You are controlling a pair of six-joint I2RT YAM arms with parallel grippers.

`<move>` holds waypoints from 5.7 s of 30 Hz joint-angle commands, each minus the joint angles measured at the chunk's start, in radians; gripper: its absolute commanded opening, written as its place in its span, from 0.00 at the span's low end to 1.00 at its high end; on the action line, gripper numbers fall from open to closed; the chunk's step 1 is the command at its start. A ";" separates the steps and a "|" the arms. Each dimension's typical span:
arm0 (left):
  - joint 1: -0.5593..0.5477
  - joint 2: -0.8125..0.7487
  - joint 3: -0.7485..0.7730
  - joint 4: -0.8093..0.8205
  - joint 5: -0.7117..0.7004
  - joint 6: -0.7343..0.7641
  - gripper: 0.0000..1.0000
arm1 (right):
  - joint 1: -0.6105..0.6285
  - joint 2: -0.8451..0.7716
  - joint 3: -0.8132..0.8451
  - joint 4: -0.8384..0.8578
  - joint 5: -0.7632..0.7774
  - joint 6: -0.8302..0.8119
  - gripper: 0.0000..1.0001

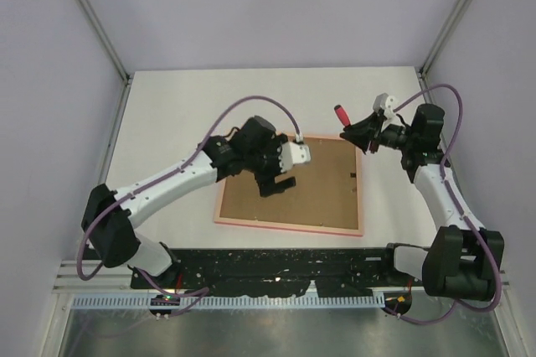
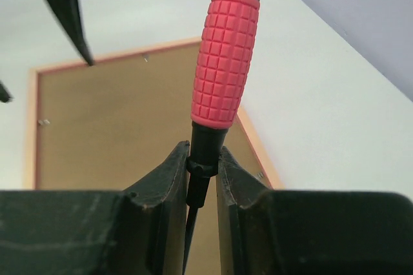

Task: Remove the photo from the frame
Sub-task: Adjust the screwdriver.

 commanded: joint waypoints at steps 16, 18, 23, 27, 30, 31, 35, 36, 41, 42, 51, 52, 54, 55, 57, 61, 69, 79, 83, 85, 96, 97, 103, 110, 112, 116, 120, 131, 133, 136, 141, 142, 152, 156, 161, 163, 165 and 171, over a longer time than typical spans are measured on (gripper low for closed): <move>0.258 -0.069 0.220 0.160 0.555 -0.522 0.91 | 0.238 -0.064 -0.010 0.364 0.009 0.889 0.08; 0.260 -0.060 0.206 0.208 0.593 -0.576 0.92 | 0.238 -0.038 -0.057 0.710 0.086 1.233 0.08; 0.260 -0.017 0.201 0.303 0.612 -0.691 0.95 | 0.251 0.051 -0.091 1.030 0.260 1.569 0.08; 0.260 0.021 0.189 0.397 0.592 -0.809 0.96 | 0.307 0.080 -0.071 1.107 0.331 1.609 0.08; 0.258 0.054 0.186 0.450 0.568 -0.852 0.95 | 0.340 0.109 -0.044 1.138 0.351 1.624 0.08; 0.257 0.063 0.189 0.460 0.561 -0.860 0.94 | 0.345 0.129 -0.041 1.147 0.360 1.631 0.08; 0.257 0.116 0.228 0.474 0.538 -0.881 0.93 | 0.368 0.166 -0.028 1.176 0.379 1.647 0.08; 0.257 0.127 0.239 0.475 0.544 -0.895 0.92 | 0.374 0.177 -0.027 1.181 0.383 1.649 0.08; 0.255 0.172 0.262 0.568 0.633 -0.995 0.86 | 0.383 0.220 -0.021 1.213 0.397 1.640 0.08; 0.255 0.173 0.261 0.587 0.655 -1.013 0.84 | 0.383 0.227 -0.019 1.224 0.400 1.638 0.08; 0.254 0.166 0.213 0.736 0.690 -1.122 0.75 | 0.379 0.237 -0.028 1.262 0.429 1.638 0.08; 0.254 0.169 0.221 0.721 0.680 -1.118 0.74 | 0.379 0.235 -0.027 1.262 0.431 1.638 0.08; 0.249 0.178 0.233 0.710 0.672 -1.113 0.71 | 0.379 0.235 -0.025 1.265 0.437 1.643 0.08; 0.250 0.181 0.238 0.707 0.670 -1.116 0.69 | 0.379 0.232 -0.028 1.265 0.439 1.637 0.08; 0.247 0.186 0.242 0.699 0.664 -1.112 0.66 | 0.379 0.230 -0.035 1.261 0.445 1.631 0.08; 0.249 0.193 0.245 0.699 0.664 -1.118 0.63 | 0.379 0.224 -0.041 1.259 0.451 1.620 0.08; 0.246 0.199 0.253 0.717 0.673 -1.136 0.55 | 0.380 0.209 -0.048 1.265 0.457 1.617 0.08; 0.246 0.253 0.275 0.805 0.728 -1.211 0.41 | 0.374 0.197 -0.061 1.270 0.454 1.594 0.08; 0.246 0.261 0.275 0.823 0.736 -1.225 0.31 | 0.373 0.192 -0.062 1.270 0.456 1.589 0.08; 0.247 0.262 0.275 0.832 0.741 -1.233 0.26 | 0.374 0.189 -0.064 1.268 0.454 1.588 0.08; 0.247 0.293 0.279 0.902 0.768 -1.299 0.00 | 0.368 0.172 -0.071 1.262 0.443 1.571 0.08; 0.246 0.287 0.276 0.892 0.767 -1.288 0.00 | 0.367 0.168 -0.068 1.255 0.433 1.568 0.14; 0.244 0.216 0.247 0.701 0.732 -1.101 0.00 | 0.308 0.123 -0.070 1.190 0.328 1.520 0.58; 0.246 0.161 0.278 0.319 0.672 -0.720 0.00 | 0.261 0.005 0.000 0.770 0.091 1.176 0.70; 0.243 0.149 0.298 0.192 0.643 -0.601 0.00 | 0.259 -0.015 0.084 0.422 0.049 0.989 0.70; 0.220 0.135 0.333 -0.005 0.585 -0.417 0.00 | 0.258 -0.041 0.166 0.082 0.019 0.698 0.70; 0.171 0.101 0.333 -0.077 0.531 -0.313 0.00 | 0.259 -0.052 0.172 0.028 -0.025 0.663 0.71; 0.056 0.084 0.330 -0.160 0.411 -0.200 0.00 | 0.262 0.042 0.304 -0.307 -0.106 0.509 0.69; 0.050 0.084 0.328 -0.158 0.406 -0.200 0.00 | 0.267 0.043 0.320 -0.339 -0.141 0.492 0.68; 0.049 0.087 0.331 -0.158 0.402 -0.205 0.00 | 0.285 0.040 0.327 -0.368 -0.144 0.479 0.69; 0.043 0.100 0.336 -0.172 0.389 -0.202 0.00 | 0.299 0.052 0.347 -0.433 -0.195 0.440 0.69; 0.042 0.101 0.333 -0.175 0.389 -0.200 0.00 | 0.299 0.054 0.350 -0.445 -0.207 0.436 0.69; 0.039 0.113 0.337 -0.188 0.385 -0.207 0.00 | 0.371 0.037 0.337 -0.536 -0.088 0.285 0.67; 0.040 0.121 0.345 -0.197 0.386 -0.208 0.00 | 0.414 0.034 0.323 -0.537 -0.069 0.262 0.65; 0.037 0.121 0.338 -0.195 0.389 -0.211 0.00 | 0.445 0.007 0.298 -0.526 -0.019 0.236 0.55; 0.039 0.123 0.339 -0.197 0.389 -0.211 0.00 | 0.456 -0.001 0.286 -0.514 -0.005 0.230 0.41; 0.040 0.123 0.339 -0.195 0.389 -0.211 0.00 | 0.465 -0.006 0.278 -0.517 0.001 0.224 0.28; 0.040 0.123 0.341 -0.198 0.380 -0.211 0.00 | 0.471 -0.032 0.283 -0.540 0.043 0.190 0.08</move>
